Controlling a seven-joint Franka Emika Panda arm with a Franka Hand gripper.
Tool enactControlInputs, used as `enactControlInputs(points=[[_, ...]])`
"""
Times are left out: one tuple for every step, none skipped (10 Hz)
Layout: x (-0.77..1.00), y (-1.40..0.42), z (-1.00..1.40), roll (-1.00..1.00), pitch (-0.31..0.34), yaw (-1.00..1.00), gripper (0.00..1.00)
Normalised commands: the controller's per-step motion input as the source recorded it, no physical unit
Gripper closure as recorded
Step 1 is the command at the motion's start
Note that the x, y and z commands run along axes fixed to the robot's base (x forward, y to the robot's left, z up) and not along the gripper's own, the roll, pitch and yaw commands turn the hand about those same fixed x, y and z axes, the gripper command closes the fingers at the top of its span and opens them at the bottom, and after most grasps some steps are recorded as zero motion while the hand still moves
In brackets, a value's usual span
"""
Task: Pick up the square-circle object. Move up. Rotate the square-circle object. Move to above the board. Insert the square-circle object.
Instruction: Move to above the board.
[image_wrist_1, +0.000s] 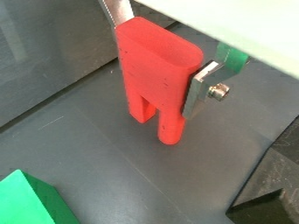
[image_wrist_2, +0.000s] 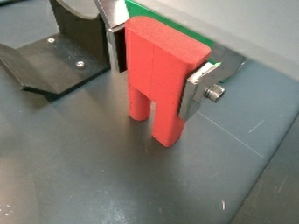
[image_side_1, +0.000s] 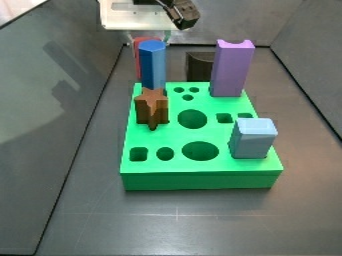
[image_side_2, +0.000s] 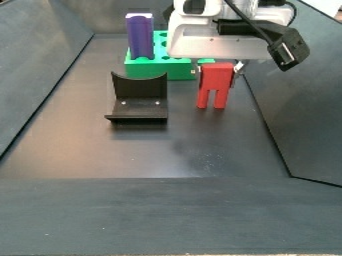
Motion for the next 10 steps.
enactControlInputs(points=[[-0.08, 0.08, 1.00, 0.28, 0.029, 0.05, 1.00], [-0.08, 0.07, 1.00, 0.27, 0.039, 0.05, 1.00], [-0.07, 0.06, 1.00, 0.25, 0.057, 0.04, 1.00], [-0.06, 0.06, 1.00, 0.23, 0.075, 0.04, 1.00], [-0.06, 0.06, 1.00, 0.22, 0.081, 0.04, 1.00], [-0.06, 0.06, 1.00, 0.20, 0.075, 0.04, 1.00], [-0.06, 0.05, 1.00, 0.18, 0.071, 0.04, 1.00], [-0.06, 0.05, 1.00, 0.17, 0.072, 0.04, 1.00], [-0.05, 0.05, 1.00, 0.15, 0.075, 0.04, 1.00], [-0.05, 0.04, 1.00, 0.14, 0.080, 0.04, 1.00]])
